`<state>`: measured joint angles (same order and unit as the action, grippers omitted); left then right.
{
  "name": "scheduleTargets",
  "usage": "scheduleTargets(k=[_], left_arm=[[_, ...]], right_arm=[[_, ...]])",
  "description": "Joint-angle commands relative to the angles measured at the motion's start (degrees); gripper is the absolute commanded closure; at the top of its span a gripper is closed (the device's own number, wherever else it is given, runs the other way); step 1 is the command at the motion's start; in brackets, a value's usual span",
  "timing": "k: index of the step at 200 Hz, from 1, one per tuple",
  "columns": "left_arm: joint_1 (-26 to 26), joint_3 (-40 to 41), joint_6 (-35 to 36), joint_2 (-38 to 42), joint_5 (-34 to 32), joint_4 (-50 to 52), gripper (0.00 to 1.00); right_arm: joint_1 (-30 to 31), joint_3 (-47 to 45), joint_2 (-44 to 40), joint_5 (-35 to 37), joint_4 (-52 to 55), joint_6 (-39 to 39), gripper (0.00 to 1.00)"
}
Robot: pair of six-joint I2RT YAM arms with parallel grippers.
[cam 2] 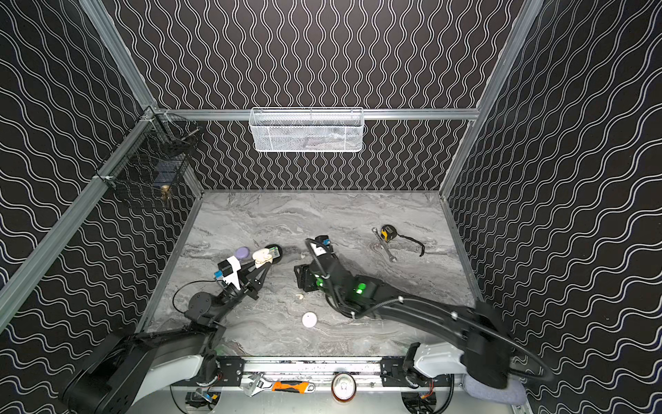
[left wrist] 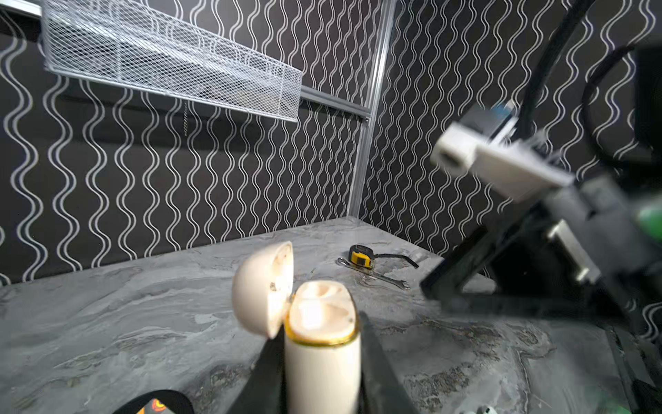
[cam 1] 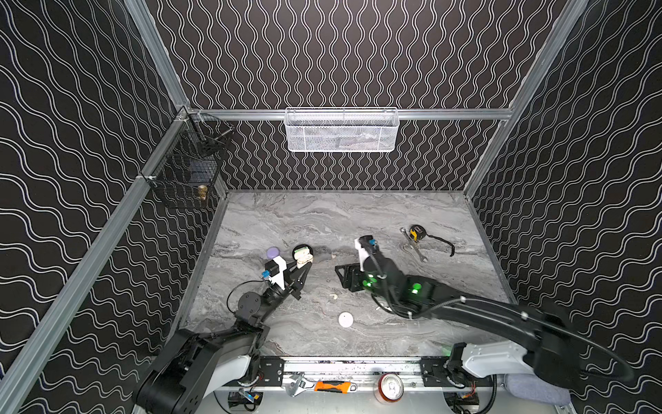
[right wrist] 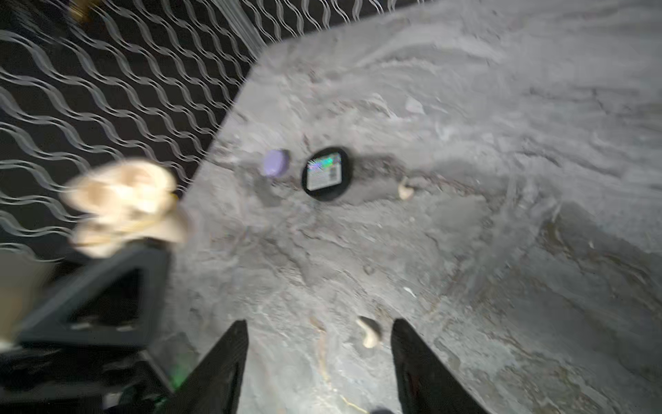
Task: Insert wireless bluetooth earbuds into charging case
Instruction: Pick up the wireless bluetooth earbud from the center of the table.
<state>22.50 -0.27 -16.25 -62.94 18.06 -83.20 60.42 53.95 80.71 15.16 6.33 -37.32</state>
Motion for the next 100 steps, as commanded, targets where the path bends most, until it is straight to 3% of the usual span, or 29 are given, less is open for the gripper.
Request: scheduleTargets(k=[1,31,65,100], left_arm=[[0.00,0.53,1.74,4.52,-3.16,7.83,1.00],[0.00,0.10,2.66,11.72,-5.23,16.53,1.00],[0.00,-0.17,3.59,12.78,-4.85,17.96,1.00],[-0.03,-0.10,3.42,10.86,-4.16,15.53,1.00]], right_arm=[[0.05,2.86,8.54,-3.31,4.68,-1.88,0.51],[0.12,5.72,16.79,-4.39,4.19,-2.26,0.59],[0.11,7.20,21.33,-4.43,5.51,-2.03,0.66],[0.58,7.58,21.91,-2.67,8.41,-1.84,0.60]])
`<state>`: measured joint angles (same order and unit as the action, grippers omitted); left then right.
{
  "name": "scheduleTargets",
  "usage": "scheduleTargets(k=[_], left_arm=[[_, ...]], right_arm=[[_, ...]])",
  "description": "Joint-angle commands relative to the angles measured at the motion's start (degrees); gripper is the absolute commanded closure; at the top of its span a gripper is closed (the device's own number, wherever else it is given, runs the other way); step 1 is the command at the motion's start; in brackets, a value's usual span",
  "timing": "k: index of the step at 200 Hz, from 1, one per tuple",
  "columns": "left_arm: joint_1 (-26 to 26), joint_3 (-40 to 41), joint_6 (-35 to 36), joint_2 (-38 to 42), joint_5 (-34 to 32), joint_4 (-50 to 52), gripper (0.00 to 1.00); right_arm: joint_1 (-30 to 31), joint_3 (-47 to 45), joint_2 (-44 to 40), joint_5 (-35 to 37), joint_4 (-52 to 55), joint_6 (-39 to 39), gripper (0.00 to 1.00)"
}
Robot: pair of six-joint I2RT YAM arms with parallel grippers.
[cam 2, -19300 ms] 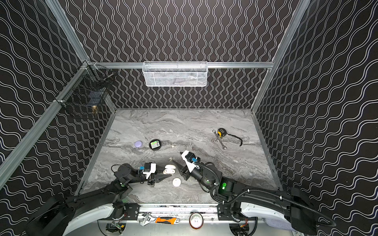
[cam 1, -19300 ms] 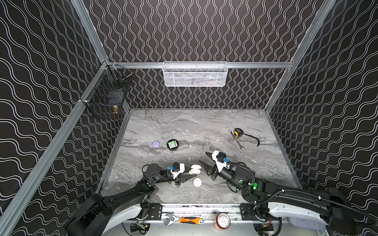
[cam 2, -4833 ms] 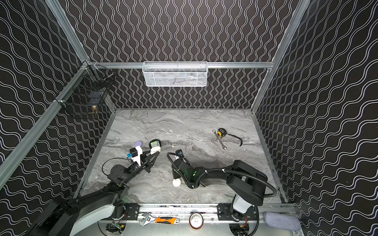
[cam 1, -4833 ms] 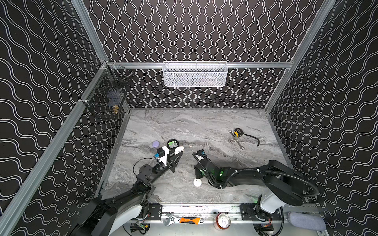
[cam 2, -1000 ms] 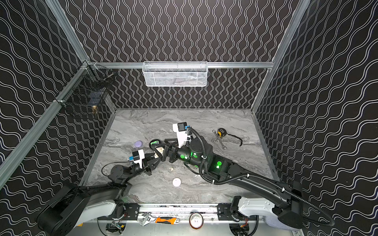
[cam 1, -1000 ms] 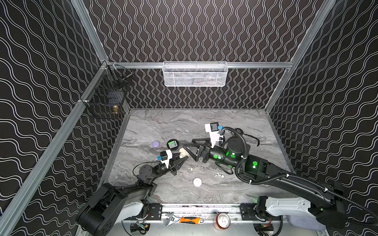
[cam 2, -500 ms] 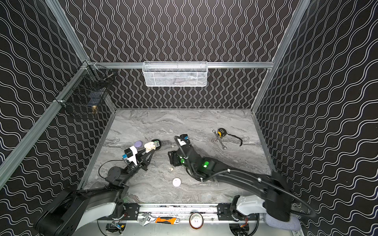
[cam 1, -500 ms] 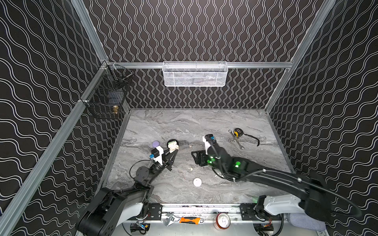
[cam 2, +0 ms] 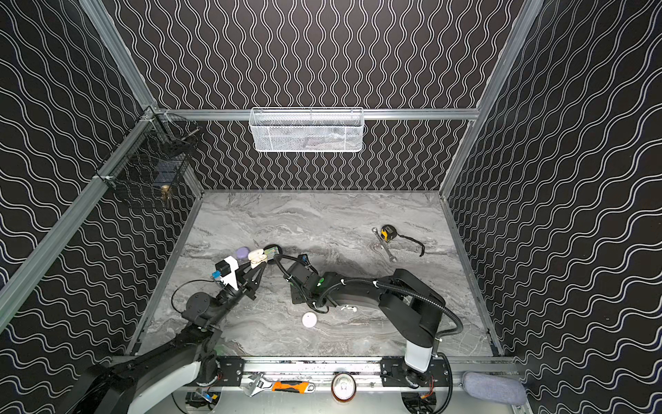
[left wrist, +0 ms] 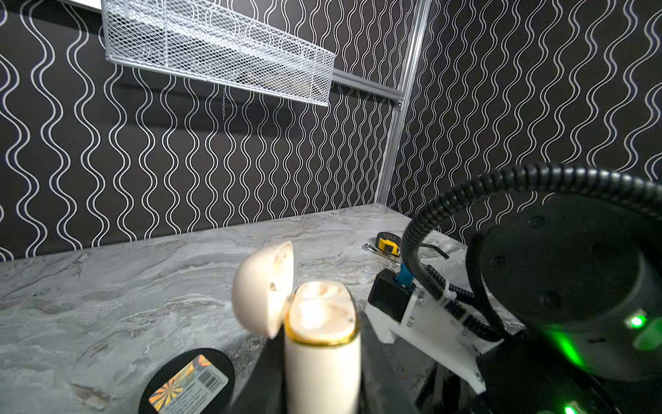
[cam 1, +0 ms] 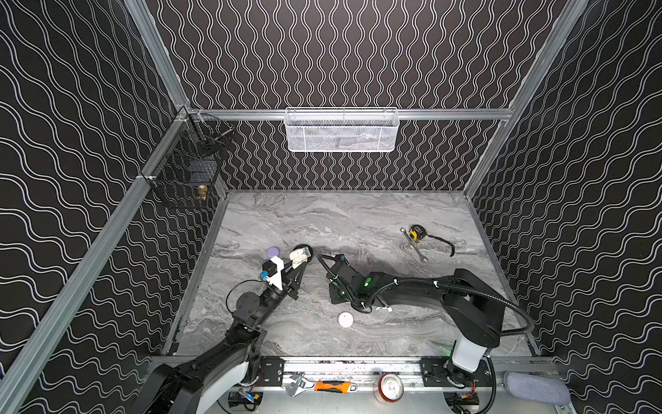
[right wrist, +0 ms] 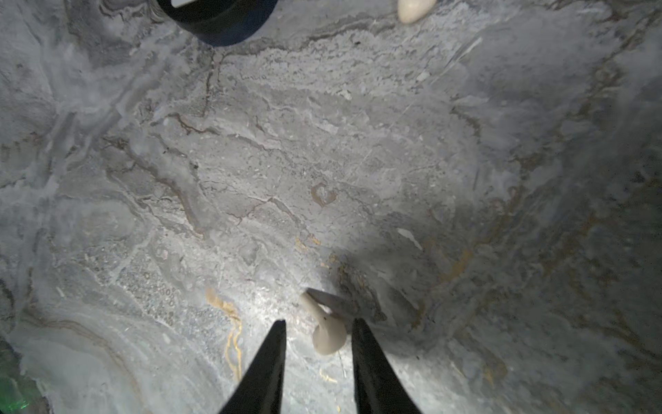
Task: Insert wireless bluetooth earbuds into charging case
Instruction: Pick up the wireless bluetooth earbud from the center of the table.
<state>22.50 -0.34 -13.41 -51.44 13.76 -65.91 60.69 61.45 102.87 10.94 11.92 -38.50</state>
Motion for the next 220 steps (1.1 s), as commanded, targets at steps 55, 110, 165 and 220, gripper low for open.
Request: scheduleTargets(k=[55,110,165,220], left_arm=[[-0.01,-0.43,1.02,0.80,-0.09,0.14,1.00],[0.00,-0.54,1.21,1.95,-0.10,1.03,1.00],[0.00,-0.52,1.40,1.72,-0.20,0.42,1.00],[-0.01,-0.54,1.52,2.84,-0.86,2.22,1.00]], right_arm=[[1.60,1.04,2.05,2.39,5.50,0.53,0.52],[1.61,3.62,5.50,4.53,7.57,0.29,0.54],[1.63,3.16,6.20,9.00,10.81,-0.19,0.57],[1.80,2.09,3.02,9.77,12.12,0.14,0.54]])
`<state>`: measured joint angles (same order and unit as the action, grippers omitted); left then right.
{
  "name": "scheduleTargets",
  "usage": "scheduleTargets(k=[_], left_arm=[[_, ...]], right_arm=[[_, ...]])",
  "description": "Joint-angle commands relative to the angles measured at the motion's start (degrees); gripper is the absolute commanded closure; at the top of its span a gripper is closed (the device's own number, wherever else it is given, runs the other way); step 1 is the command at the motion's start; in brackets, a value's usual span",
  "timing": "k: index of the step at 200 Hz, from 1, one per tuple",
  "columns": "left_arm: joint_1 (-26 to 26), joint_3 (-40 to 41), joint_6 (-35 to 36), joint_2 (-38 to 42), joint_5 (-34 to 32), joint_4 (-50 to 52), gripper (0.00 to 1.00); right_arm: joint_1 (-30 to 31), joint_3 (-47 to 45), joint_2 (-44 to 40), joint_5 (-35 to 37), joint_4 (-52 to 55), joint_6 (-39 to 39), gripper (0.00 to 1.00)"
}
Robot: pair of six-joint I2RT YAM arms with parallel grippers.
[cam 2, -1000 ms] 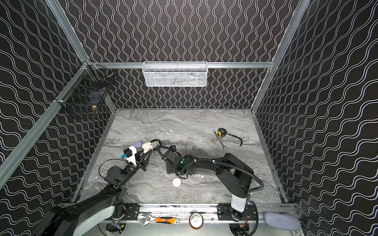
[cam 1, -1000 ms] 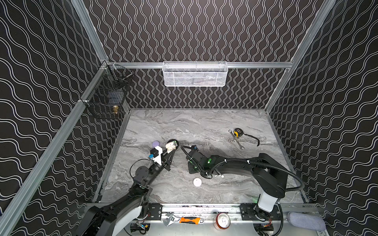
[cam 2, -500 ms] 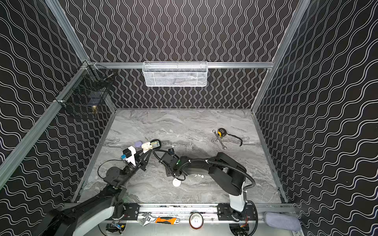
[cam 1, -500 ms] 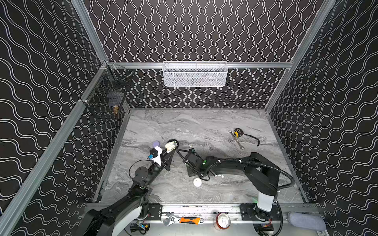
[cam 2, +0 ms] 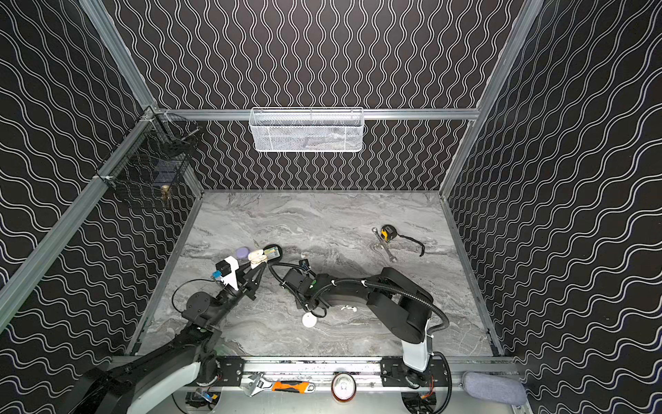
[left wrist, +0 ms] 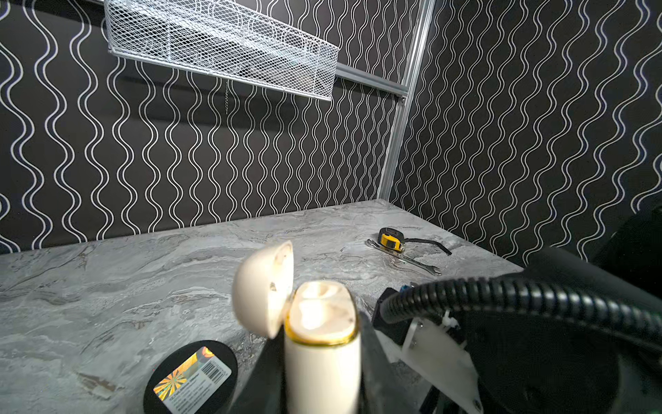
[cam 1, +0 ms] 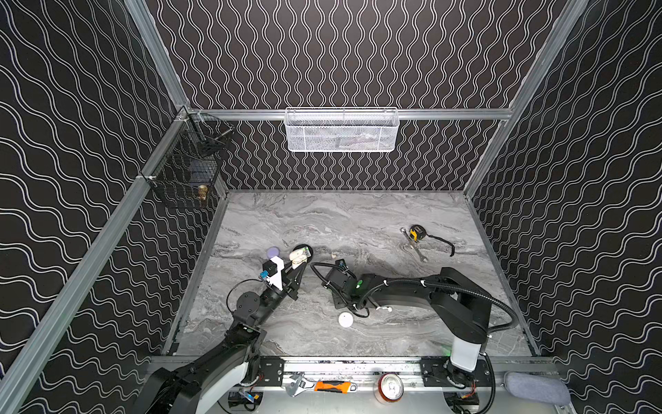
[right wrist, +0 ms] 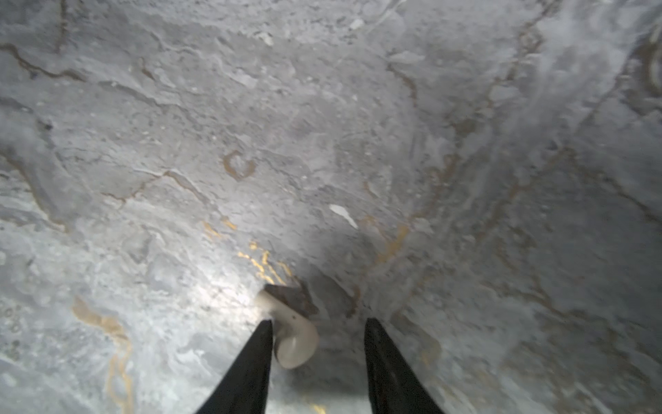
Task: Insert wireless bluetooth earbuds into charging case
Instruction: Pick up the wireless bluetooth earbud from the center of the table.
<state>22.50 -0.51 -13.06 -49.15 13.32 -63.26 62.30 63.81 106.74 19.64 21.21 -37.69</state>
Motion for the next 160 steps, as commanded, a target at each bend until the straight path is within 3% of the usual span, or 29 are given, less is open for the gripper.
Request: scheduleTargets(k=[1,39,94,160], left_arm=[[-0.01,-0.37,1.18,0.63,-0.55,-0.35,1.00],[0.00,-0.50,1.23,0.34,-0.35,-0.82,1.00],[0.00,-0.45,1.19,0.81,-0.91,0.13,1.00],[-0.02,-0.52,1.11,1.15,-0.41,-0.21,1.00]], right_arm=[[0.19,-0.35,-0.88,1.09,2.94,-0.65,0.54],[0.23,-1.16,-0.63,1.66,3.58,-0.75,0.53],[0.01,-2.09,-0.30,3.18,3.84,-1.59,0.59],[-0.69,-3.11,-4.36,4.29,3.90,-1.42,0.61]])
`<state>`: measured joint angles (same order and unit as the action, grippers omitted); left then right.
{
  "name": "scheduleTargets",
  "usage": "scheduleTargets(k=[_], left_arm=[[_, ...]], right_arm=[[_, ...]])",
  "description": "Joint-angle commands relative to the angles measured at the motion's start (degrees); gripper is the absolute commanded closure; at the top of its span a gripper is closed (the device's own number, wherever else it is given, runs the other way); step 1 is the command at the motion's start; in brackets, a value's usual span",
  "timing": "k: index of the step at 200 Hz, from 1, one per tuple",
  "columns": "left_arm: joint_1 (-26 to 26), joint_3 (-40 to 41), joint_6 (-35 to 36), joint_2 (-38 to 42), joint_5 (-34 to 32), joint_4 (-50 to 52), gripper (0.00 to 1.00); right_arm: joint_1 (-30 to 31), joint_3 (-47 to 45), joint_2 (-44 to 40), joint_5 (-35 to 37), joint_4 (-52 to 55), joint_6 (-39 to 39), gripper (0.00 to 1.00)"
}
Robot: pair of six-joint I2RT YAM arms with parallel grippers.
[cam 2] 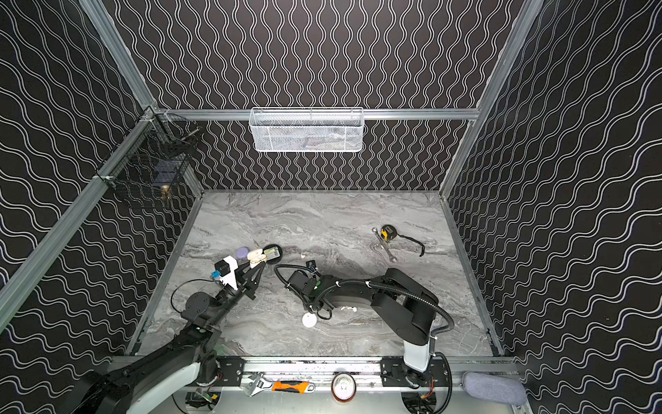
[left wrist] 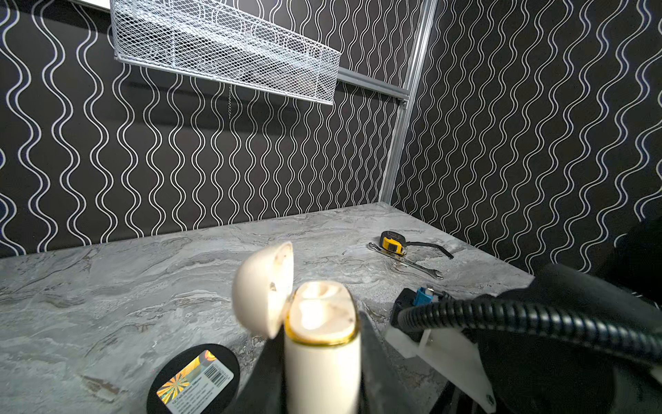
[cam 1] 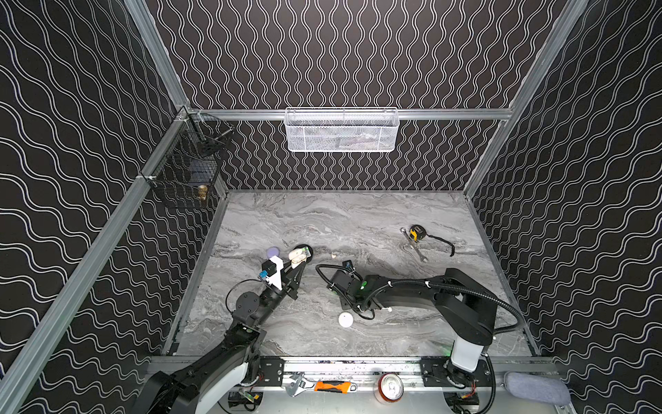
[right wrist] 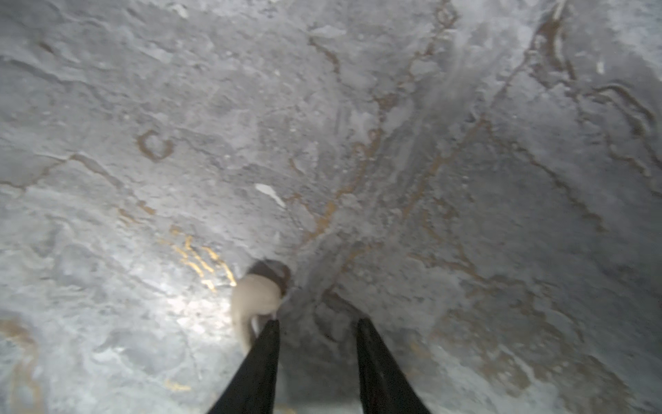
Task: Insert wireless bluetooth earbuds into charging case
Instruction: Pick up the wireless bluetooth earbud from the center of the table.
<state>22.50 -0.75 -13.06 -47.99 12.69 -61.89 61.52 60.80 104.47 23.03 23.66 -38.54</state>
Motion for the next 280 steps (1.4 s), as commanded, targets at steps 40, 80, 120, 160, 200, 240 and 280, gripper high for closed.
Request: scheduleTargets(k=[40,80,120,160,200,240,280], left_arm=[[0.00,-0.27,1.07,0.80,-0.49,0.24,1.00],[-0.05,-0.07,1.04,0.81,-0.46,-0.33,1.00],[-0.01,-0.03,1.07,0.74,-0.75,-0.34,1.00],[0.00,0.28,0.84,-0.02,-0.72,-1.64,1.00],[0.00,0.13,1.34,1.05,-0.85,-0.44,1.00],[0.00,0.29,1.11,0.22,-0.40,-1.73,1.00],[0.00,0.14,1.19,0.48,-0.11,-1.43,1.00]], right_arm=[[0.09,-0.43,-8.23,-2.11,-2.30,1.30,0.56],[-0.51,2.30,-4.75,-6.65,-4.87,4.06,0.50],[-1.98,3.47,-1.25,-8.17,-4.84,5.76,0.46],[-3.38,2.31,-1.09,-9.52,-4.96,6.68,0.46],[-3.38,1.82,-0.02,-12.02,-5.39,7.29,0.47],[-3.36,3.52,2.68,-10.56,-2.94,7.08,0.53],[-3.37,4.36,3.89,-8.55,-0.71,6.65,0.57]])
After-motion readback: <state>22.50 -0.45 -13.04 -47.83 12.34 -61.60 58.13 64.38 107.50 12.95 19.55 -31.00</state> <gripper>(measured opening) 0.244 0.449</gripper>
